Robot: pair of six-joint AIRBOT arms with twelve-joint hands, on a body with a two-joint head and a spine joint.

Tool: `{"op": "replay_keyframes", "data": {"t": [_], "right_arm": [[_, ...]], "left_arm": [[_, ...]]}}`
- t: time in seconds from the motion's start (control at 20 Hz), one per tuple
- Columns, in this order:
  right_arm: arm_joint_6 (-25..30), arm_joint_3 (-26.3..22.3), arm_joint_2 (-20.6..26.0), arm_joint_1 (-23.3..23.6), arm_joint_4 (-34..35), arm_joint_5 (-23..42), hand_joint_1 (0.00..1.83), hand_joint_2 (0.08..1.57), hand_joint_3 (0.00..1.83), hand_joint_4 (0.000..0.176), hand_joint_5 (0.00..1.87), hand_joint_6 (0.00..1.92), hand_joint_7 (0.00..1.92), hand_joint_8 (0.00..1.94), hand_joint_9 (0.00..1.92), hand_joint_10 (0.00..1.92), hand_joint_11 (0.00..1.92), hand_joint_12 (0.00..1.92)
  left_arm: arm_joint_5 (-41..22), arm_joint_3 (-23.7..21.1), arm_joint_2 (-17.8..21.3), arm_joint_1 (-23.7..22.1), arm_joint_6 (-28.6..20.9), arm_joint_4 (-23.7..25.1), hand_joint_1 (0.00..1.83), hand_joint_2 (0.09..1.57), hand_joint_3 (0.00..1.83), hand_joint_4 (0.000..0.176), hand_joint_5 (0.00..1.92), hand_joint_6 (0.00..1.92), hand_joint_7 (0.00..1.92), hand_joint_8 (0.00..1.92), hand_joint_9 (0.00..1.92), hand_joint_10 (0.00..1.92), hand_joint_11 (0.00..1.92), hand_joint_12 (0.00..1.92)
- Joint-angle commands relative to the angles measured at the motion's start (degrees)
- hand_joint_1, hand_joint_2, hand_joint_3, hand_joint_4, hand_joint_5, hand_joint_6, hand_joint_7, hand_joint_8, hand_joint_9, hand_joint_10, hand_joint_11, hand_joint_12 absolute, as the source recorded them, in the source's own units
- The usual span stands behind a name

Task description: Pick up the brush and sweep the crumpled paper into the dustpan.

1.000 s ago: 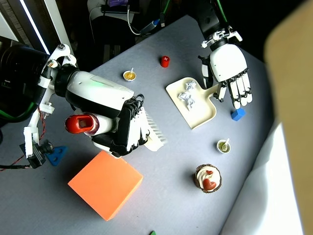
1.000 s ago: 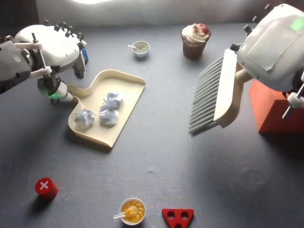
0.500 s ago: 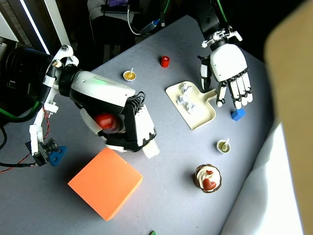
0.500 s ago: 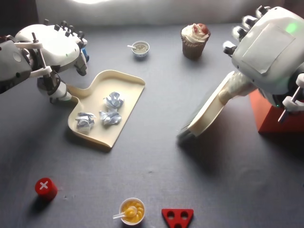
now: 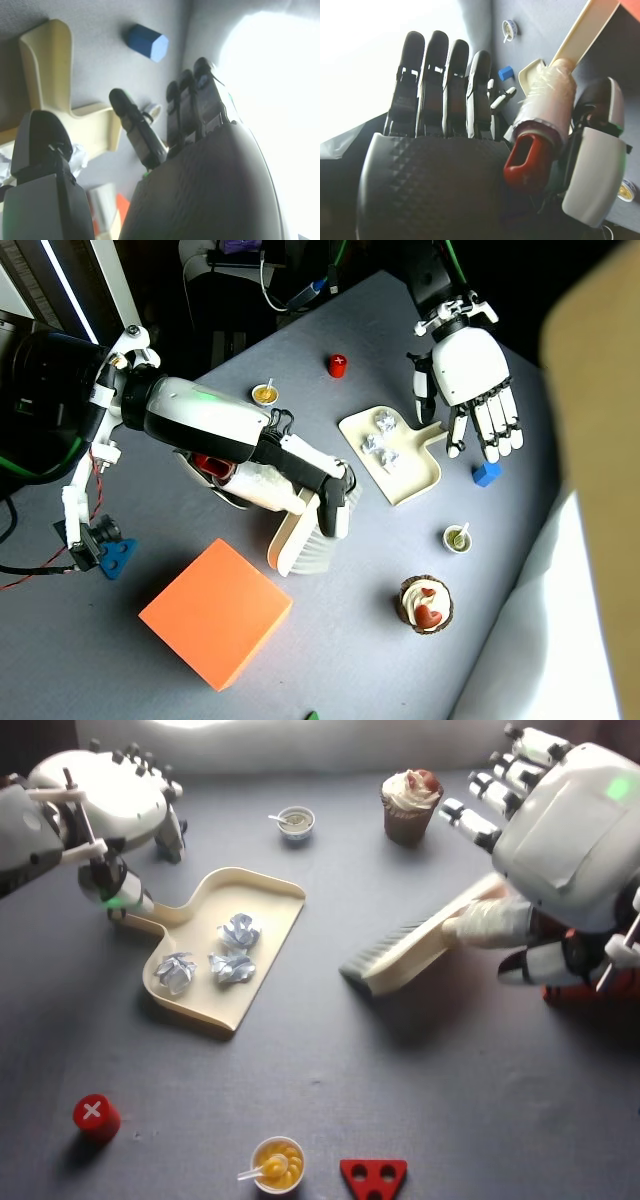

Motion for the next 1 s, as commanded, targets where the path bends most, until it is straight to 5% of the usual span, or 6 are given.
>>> {"op": "replay_keyframes", "data": {"t": [0.0,0.15,0.5,0.8,0.9,0.95], "right_arm": [[-0.4,-0.9,0.8,0.7,-3.5,-4.3,0.44,0.7,0.0,0.0,0.2,0.0,0.33,0.0,0.39,0.0,0.43,0.14],[-0.6,-3.5,2.5,0.6,-3.1,-3.2,0.34,0.71,0.01,0.0,0.1,0.0,0.18,0.0,0.23,0.0,0.29,0.03],[-0.3,-9.9,8.2,-0.8,2.7,-1.6,0.34,0.75,0.01,0.0,0.08,0.0,0.13,0.0,0.17,0.0,0.2,0.0],[27.1,-10.9,16.3,-3.3,-13.2,12.0,0.3,0.75,0.0,0.0,0.09,0.0,0.15,0.01,0.19,0.01,0.23,0.01],[36.9,-10.9,19.8,-1.9,-15.3,19.7,0.31,0.76,0.0,0.0,0.11,0.01,0.17,0.01,0.19,0.01,0.19,0.0],[41.7,-10.8,21.3,-0.4,-16.8,23.6,0.31,0.75,0.0,0.0,0.12,0.01,0.18,0.01,0.19,0.01,0.19,0.0]], "left_arm": [[-4.7,0.3,0.8,-1.0,0.3,1.3,0.96,1.04,0.0,0.124,0.8,0.01,0.19,0.0,0.14,0.0,0.14,0.02],[-4.4,0.4,1.1,-2.9,0.3,1.5,0.95,1.05,0.0,0.135,0.8,0.0,0.17,0.0,0.12,0.0,0.12,0.01],[-3.3,-0.2,2.2,-8.2,0.8,1.4,0.96,1.06,0.01,0.11,0.74,0.0,0.13,0.0,0.1,0.0,0.12,0.0],[-3.1,-1.2,3.5,-10.1,2.9,0.2,0.94,1.05,0.0,0.131,0.73,0.0,0.15,0.0,0.11,0.0,0.15,0.01],[-3.2,-1.7,3.8,-10.1,3.7,0.3,0.96,1.05,0.0,0.119,0.74,0.0,0.17,0.01,0.13,0.01,0.16,0.02],[-3.2,-1.7,3.8,-10.1,3.7,0.4,0.93,1.05,0.0,0.134,0.73,0.0,0.17,0.01,0.13,0.01,0.16,0.02]]}}
